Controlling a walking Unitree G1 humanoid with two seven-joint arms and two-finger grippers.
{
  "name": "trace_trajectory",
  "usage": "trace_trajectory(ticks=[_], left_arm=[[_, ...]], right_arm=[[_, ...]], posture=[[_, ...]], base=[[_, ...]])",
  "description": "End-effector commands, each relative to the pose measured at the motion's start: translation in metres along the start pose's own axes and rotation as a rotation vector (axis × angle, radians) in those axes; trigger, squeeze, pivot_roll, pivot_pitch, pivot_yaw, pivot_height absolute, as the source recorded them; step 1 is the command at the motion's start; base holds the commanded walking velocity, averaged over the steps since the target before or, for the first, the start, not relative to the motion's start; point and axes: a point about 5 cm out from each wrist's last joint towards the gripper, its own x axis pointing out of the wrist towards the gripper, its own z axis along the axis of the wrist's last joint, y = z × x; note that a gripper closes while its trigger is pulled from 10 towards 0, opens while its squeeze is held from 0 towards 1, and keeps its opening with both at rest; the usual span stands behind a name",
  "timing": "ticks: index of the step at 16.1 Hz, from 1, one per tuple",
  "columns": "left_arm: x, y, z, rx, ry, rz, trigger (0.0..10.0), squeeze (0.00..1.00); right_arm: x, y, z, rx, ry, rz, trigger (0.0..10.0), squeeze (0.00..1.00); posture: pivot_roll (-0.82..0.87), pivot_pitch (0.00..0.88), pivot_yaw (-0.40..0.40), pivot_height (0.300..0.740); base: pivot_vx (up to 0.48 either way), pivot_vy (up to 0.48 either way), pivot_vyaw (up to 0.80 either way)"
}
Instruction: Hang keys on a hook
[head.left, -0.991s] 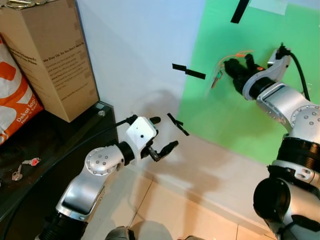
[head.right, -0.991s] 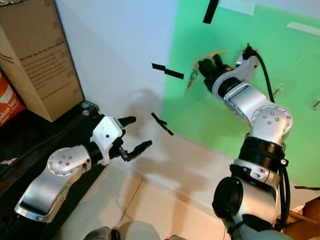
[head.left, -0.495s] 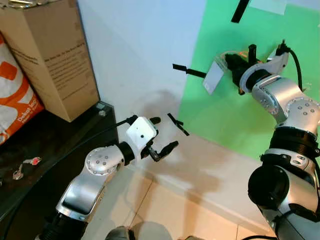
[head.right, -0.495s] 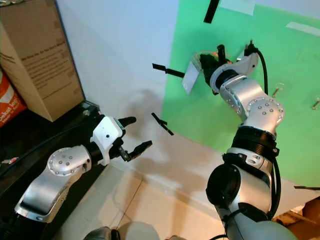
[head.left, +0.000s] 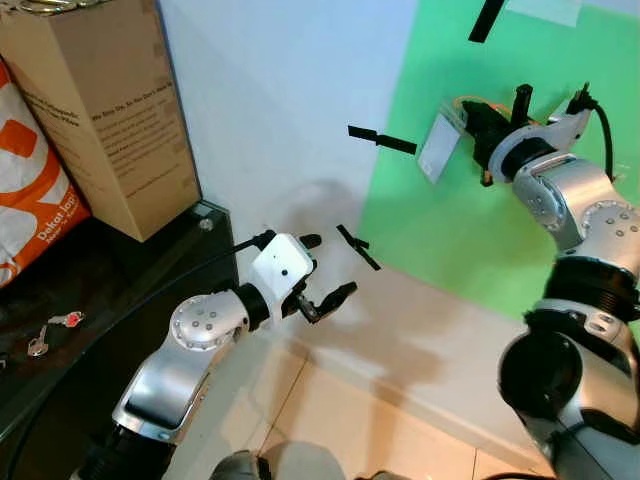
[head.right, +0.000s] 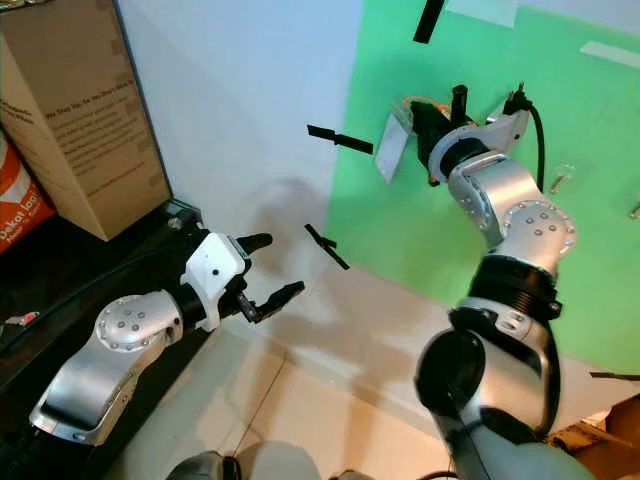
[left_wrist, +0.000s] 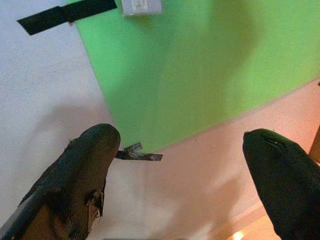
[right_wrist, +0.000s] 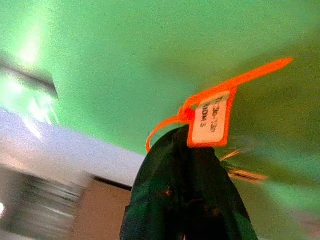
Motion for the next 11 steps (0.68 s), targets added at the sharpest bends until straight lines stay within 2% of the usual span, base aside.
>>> trace_trajectory(ticks=[1, 2, 3, 4, 5, 6, 7, 8, 9, 10, 11], left_arm=[[0.001, 0.0, 0.003, 0.01, -0.001, -0.003, 10.0, 0.0], [0.001, 0.0, 0.003, 0.009, -0.001, -0.002, 10.0, 0.0], [0.001, 0.0, 0.003, 0.009, -0.001, -0.001, 10.0, 0.0], [0.001, 0.0, 0.003, 0.01, 0.0, 0.0, 10.0, 0.0], [0.001, 0.0, 0.003, 0.012, 0.0, 0.0, 10.0, 0.0], [0.001, 0.0, 0.003, 0.012, 0.0, 0.0, 10.0, 0.0], [0.0, 0.001, 0.003, 0.012, 0.0, 0.0, 10.0, 0.0], [0.0, 0.0, 0.003, 0.012, 0.0, 0.0, 10.0, 0.0], [0.001, 0.0, 0.003, 0.011, 0.001, -0.001, 10.0, 0.0], [0.001, 0.0, 0.003, 0.01, 0.001, -0.002, 10.0, 0.0], [0.001, 0.0, 0.003, 0.009, 0.001, -0.002, 10.0, 0.0]], right_arm=[[-0.007, 0.006, 0.007, -0.162, -0.025, 0.004, 10.0, 0.0], [-0.01, 0.003, -0.004, -0.28, 0.026, -0.006, 10.0, 0.0], [-0.011, 0.001, -0.007, -0.306, 0.04, -0.007, 10.0, 0.0], [-0.014, -0.007, -0.014, -0.455, 0.059, -0.053, 10.0, 0.0], [-0.017, -0.006, -0.015, -0.475, 0.033, -0.015, 10.0, 0.0], [-0.019, -0.004, -0.014, -0.443, 0.018, 0.018, 10.0, 0.0], [-0.027, 0.005, -0.006, -0.305, -0.048, 0.141, 10.0, 0.0], [-0.03, 0.007, -0.004, -0.284, -0.063, 0.17, 10.0, 0.0], [-0.037, 0.008, 0.003, -0.198, -0.115, 0.246, 10.0, 0.0], [-0.037, 0.006, 0.004, -0.197, -0.122, 0.242, 10.0, 0.0], [-0.037, -0.001, 0.002, -0.246, -0.111, 0.198, 10.0, 0.0]], posture=[[-0.04, 0.0, -0.086, 0.74], [-0.04, 0.0, -0.085, 0.74], [-0.04, 0.0, -0.086, 0.74], [-0.04, 0.0, -0.084, 0.74], [-0.04, 0.0, -0.084, 0.74], [-0.04, 0.0, -0.084, 0.74], [-0.04, 0.0, -0.081, 0.74], [-0.05, 0.0, -0.081, 0.74], [-0.05, 0.0, -0.08, 0.74], [-0.05, 0.0, -0.08, 0.74], [-0.05, 0.0, -0.079, 0.74]], base=[[0.0, 0.0, 0.0], [0.0, 0.0, 0.0], [0.0, 0.0, 0.0], [0.0, 0.0, 0.0], [0.0, 0.0, 0.0], [0.0, 0.0, 0.0], [0.0, 0.0, 0.0], [0.0, 0.0, 0.0], [0.0, 0.0, 0.0], [0.0, 0.0, 0.0], [0.0, 0.0, 0.0]])
